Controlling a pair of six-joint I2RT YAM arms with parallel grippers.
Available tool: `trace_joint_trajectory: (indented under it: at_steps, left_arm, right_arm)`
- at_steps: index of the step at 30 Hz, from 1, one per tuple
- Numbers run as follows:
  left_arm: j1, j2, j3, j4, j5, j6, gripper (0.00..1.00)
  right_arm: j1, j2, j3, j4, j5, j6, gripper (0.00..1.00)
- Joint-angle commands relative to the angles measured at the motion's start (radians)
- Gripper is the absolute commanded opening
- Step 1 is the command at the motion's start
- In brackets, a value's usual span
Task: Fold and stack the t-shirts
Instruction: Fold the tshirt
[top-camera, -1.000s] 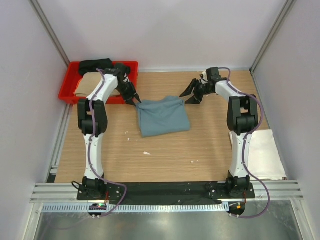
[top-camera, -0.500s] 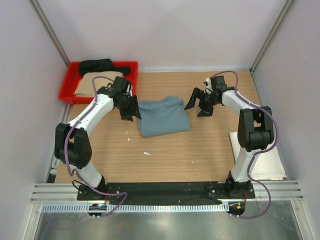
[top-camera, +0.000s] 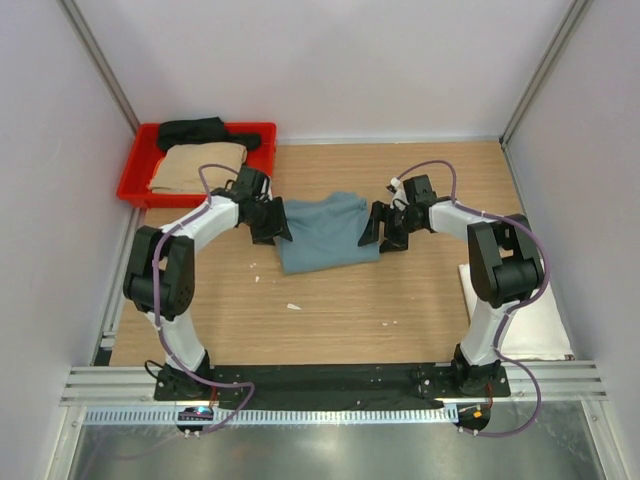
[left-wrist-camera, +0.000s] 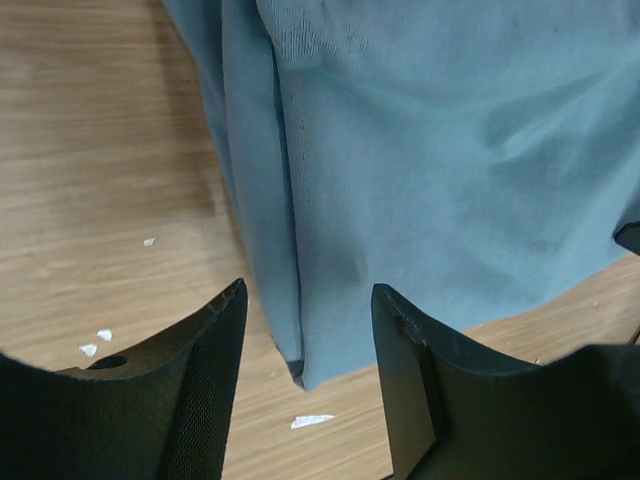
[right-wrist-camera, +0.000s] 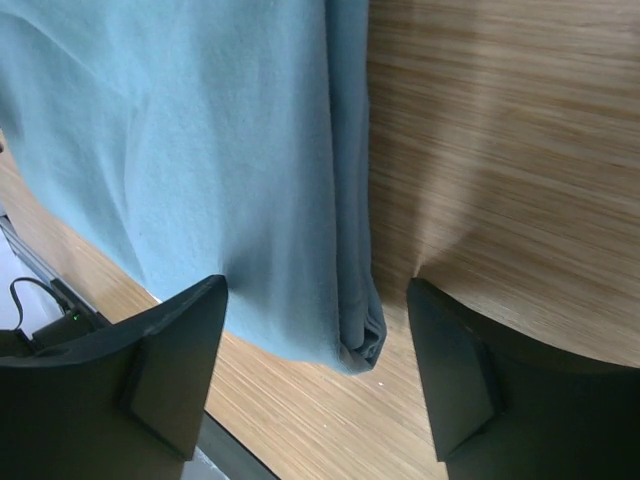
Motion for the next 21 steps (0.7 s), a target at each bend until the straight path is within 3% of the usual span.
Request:
trace_joint_trajectory:
  at_steps: [1,21]
  left_arm:
    - [0.002,0.025,0.018,0.099,0.036,-0.003,0.54]
    - [-0.028,-0.045,-0.198,0.239,0.154,-0.039,0.54]
  right_arm:
    - [0.004,-0.006,-0.001,0.065,-0.037,-0.007,0.75]
    - [0.009,-0.007,-0.047,0.108,-0.053,0.033,0.68]
